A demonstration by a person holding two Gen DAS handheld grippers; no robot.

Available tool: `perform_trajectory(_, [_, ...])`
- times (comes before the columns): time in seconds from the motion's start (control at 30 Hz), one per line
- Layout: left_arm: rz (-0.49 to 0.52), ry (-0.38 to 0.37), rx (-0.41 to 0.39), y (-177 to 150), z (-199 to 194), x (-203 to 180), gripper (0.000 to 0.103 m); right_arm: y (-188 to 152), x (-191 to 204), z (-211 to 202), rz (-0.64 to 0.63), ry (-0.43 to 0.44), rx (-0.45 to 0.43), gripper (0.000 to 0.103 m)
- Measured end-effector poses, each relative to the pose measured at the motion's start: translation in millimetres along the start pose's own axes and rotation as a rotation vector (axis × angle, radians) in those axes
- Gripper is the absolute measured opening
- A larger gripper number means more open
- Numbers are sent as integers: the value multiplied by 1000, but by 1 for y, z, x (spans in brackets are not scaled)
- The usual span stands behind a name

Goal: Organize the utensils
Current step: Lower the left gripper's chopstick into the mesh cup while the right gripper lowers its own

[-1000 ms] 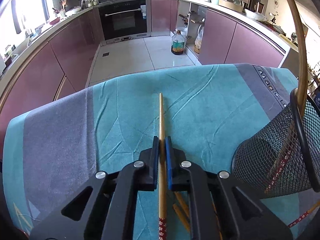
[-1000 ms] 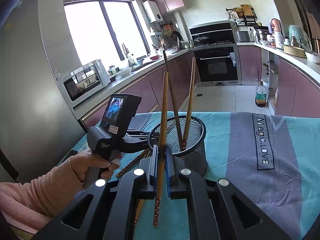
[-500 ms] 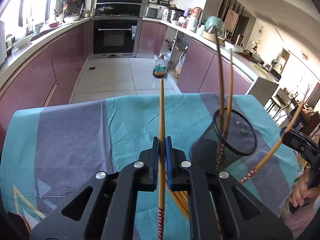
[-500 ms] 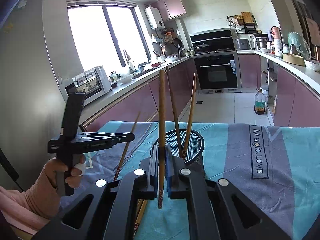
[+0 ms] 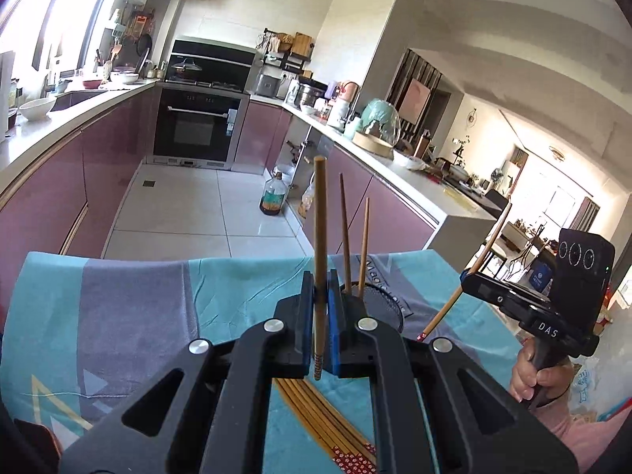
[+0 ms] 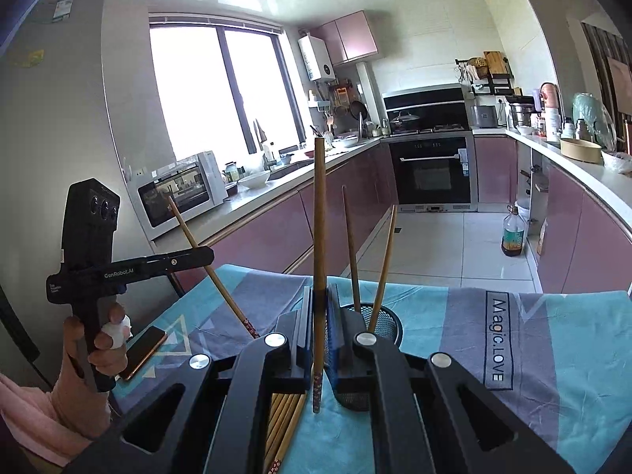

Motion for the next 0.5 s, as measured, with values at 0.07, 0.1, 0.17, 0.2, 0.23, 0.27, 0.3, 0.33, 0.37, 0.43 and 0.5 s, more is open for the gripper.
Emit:
perform_trajectory(0.07, [0,-15,-23,7,-6,-6,7,5,1,-2,-9,-3,-15,5])
perform_trajectory(0.1, [1,-21,-33,10,-8,-10,7,8,1,-3,-13,-5,-22,5])
perform_trajectory(0.17, [7,-30,-45,16,-9,-18,7,14,2,-5,-22,-9,-37,5])
perform_trajectory(0.2, [10,-37,-51,20,-7,-23,7,17,2,-6,-27,-12,-44,5])
perform_trajectory(0.23, [14,-43,-55,22,-8,-27,7,20,2,-7,-31,-14,-52,5])
perform_trajectory(0.27, [18,-47,-58,25,-6,-30,7,22,2,-8,-33,-17,-58,5])
perform_trajectory(0.3, [23,-52,-63,28,-5,-33,7,25,1,-9,-35,-21,-65,5])
perform_trajectory(0.33, [27,-57,-70,31,-5,-37,7,27,1,-10,-36,-23,-72,5])
perform_trajectory(0.37, [30,-60,-77,34,-5,-40,7,30,0,-10,-37,-24,-77,5])
perform_trajectory(0.43, [36,-67,-87,42,-4,-45,7,35,-2,-9,-41,-26,-85,5])
perform_trajectory(0.5, [38,-73,-90,48,0,-50,7,38,-3,-7,-46,-31,-88,5])
Point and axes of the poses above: each gripper's, at about its wrist camera, not at the fingertips, and z roughly the way its jaws point, x to its left, y to its top, the point moved 2 cm from there along z, roughly the way its jaws point, and after that the axes turned 1 degree about -y, right-handed, at the moved point
